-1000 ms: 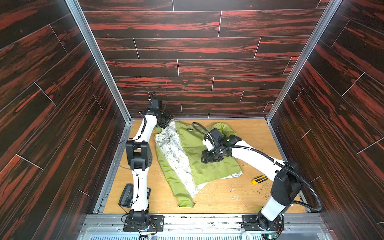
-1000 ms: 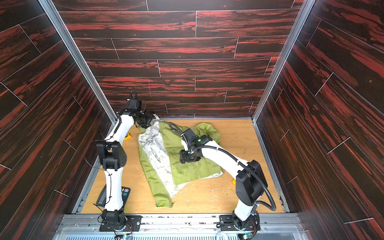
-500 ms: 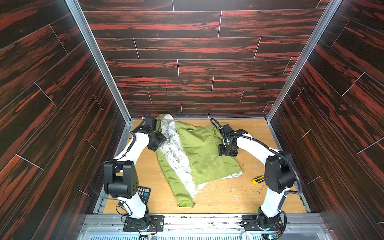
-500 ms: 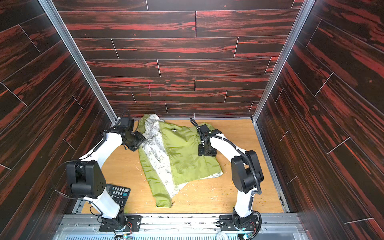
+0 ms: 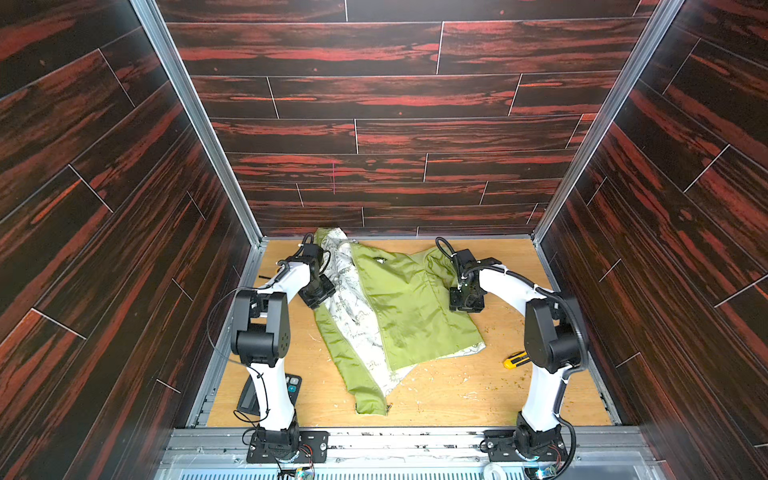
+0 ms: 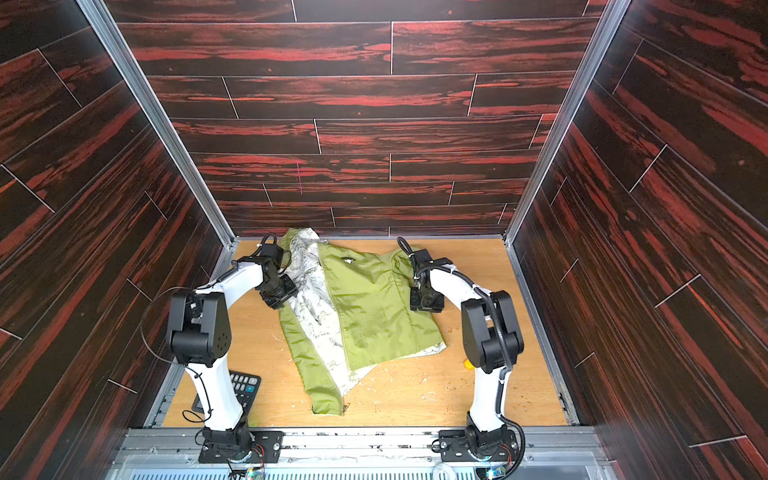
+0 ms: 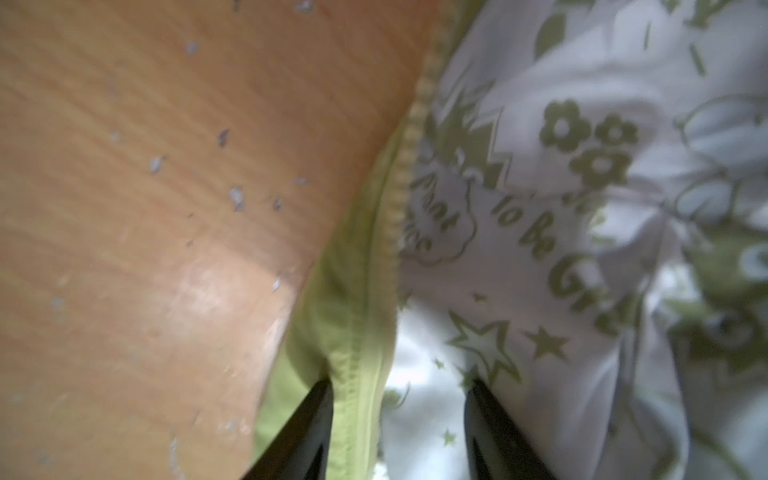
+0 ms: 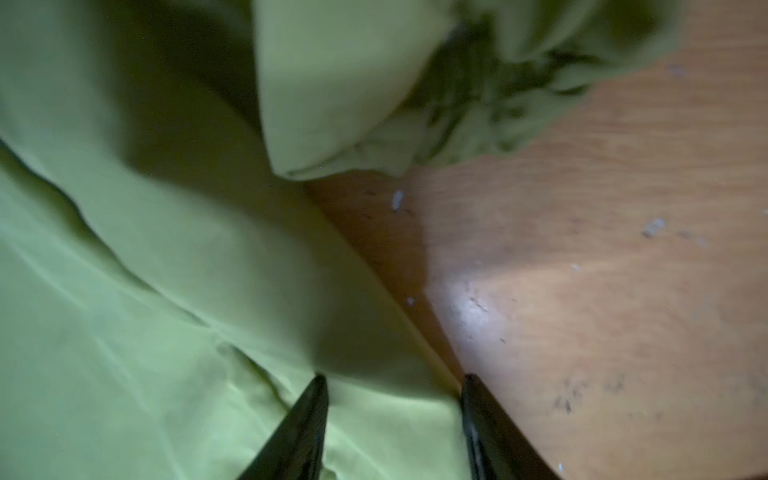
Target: Zip up the jacket
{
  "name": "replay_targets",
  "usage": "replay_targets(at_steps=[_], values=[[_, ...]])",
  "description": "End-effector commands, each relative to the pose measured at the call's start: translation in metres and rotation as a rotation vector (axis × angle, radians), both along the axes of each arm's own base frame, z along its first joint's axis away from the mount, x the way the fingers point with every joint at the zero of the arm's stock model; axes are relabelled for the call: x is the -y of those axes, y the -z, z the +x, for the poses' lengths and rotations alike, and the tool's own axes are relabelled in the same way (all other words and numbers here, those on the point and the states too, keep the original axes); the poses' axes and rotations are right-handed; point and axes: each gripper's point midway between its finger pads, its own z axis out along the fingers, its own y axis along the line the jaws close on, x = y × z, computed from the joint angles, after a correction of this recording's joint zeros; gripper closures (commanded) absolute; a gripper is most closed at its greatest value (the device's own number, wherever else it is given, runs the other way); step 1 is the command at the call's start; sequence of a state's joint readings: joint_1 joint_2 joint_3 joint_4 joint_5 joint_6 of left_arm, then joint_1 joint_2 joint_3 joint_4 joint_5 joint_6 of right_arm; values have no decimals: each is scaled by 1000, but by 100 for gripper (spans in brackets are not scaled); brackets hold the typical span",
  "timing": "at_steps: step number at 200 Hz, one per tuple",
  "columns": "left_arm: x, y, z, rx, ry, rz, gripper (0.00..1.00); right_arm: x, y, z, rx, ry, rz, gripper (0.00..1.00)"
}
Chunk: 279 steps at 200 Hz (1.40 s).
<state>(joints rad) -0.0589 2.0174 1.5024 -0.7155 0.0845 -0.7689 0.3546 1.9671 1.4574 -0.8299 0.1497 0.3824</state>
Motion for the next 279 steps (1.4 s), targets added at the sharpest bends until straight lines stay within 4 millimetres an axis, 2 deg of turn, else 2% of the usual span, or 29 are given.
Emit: replay_targets(at_steps=[1, 30, 44, 101, 119, 139, 155, 167, 180, 192, 216, 232, 238, 247, 279], values=[[3, -6, 15, 27, 42, -10, 64, -6, 17, -5, -53, 9, 54, 61], [15, -6, 31, 51, 84, -59, 89, 6, 12, 2, -45, 77, 102, 90], [25, -6, 41, 62, 111, -103, 100, 15, 8, 5, -34, 108, 118, 99], [85, -25, 86, 144, 237, -182, 100, 52, -6, -3, -3, 239, 143, 100], [96, -33, 100, 168, 229, -213, 100, 59, -12, -8, 6, 264, 137, 100], [104, -53, 109, 205, 233, -215, 100, 63, -25, -10, 30, 278, 128, 100], [98, -71, 108, 221, 221, -183, 75, 65, -42, -10, 66, 280, 128, 88], [89, -85, 101, 231, 202, -145, 57, 66, -58, -9, 104, 279, 136, 75], [82, -98, 90, 240, 179, -115, 47, 64, -76, -10, 144, 271, 156, 64], [73, -110, 76, 245, 157, -90, 46, 60, -93, -12, 184, 254, 182, 58], [56, -130, 36, 253, 107, -46, 45, 42, -118, -22, 235, 197, 230, 56], [51, -135, 6, 255, 82, -51, 44, 17, -130, -32, 248, 128, 281, 57], [50, -131, -7, 239, 74, -61, 44, 5, -133, -38, 249, 93, 301, 56], [51, -134, -28, 242, 67, -81, 44, -14, -136, -47, 248, 40, 321, 56], [70, -91, -108, 148, 78, -110, 44, -93, -127, -94, 180, -163, 405, 55]])
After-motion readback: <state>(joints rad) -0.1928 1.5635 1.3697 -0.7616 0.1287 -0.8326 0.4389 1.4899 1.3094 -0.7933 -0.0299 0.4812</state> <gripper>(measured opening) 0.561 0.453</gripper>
